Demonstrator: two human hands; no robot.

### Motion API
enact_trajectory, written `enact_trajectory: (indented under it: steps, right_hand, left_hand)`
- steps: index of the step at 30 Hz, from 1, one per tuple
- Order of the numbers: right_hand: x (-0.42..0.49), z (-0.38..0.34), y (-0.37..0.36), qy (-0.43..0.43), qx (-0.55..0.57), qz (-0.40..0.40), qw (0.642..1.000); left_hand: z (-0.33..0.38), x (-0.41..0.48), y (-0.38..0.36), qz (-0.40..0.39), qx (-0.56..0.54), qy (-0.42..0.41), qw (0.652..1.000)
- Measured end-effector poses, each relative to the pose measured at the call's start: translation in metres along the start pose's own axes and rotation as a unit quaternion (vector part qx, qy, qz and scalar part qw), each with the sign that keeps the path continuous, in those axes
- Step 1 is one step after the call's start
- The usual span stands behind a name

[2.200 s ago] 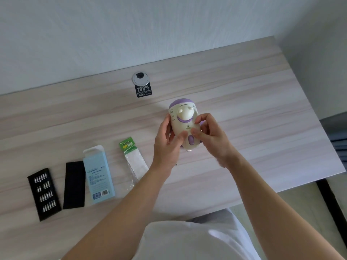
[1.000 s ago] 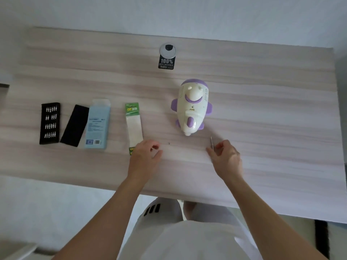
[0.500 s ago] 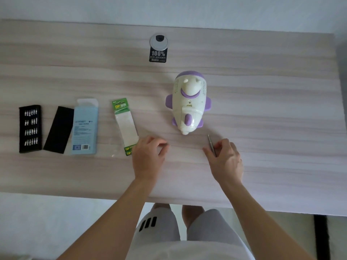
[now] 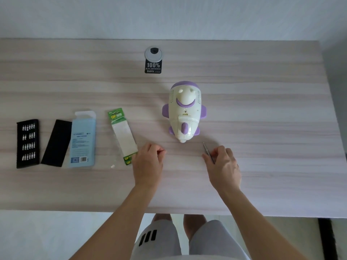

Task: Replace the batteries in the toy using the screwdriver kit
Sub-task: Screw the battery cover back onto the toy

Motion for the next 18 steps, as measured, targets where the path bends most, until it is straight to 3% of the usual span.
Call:
enact_trajectory:
  steps: [4,8,12,18]
  right_hand:
    - [-0.003,-0.007,-0.001,0.067,-0.090,0.028,0.993]
    - [-0.005,-0.010,-0.004,0.074,-0.128,0.008,0.989]
    - [-0.002,-0.005,0.003,-0.018,-0.042,-0.038,0.998]
    - [-0.004,-0.026,0.044,-0.039,0.163,-0.007,0.986]
  left_hand:
    - [0.006,0.004,0.010,0.016,-0.030,-0.033,0.999]
    - [0.001,0.010,0.020,-0.010,-0.116,0.042,0.992]
    - [0.000,0.019,0.037,-0.019,-0.175,0.092,0.980]
    - [0.008,0.027,0.061,-0.067,-0.321,0.179,0.928]
Point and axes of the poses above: each hand's wrist, its own x-axis towards the middle knuckle, its own y-axis out of the back of the hand, z = x × y, the point moved 5 cm from there along x, towards the middle knuckle, and after that the axes turned 15 degrees about z, right-handed, at the moved point
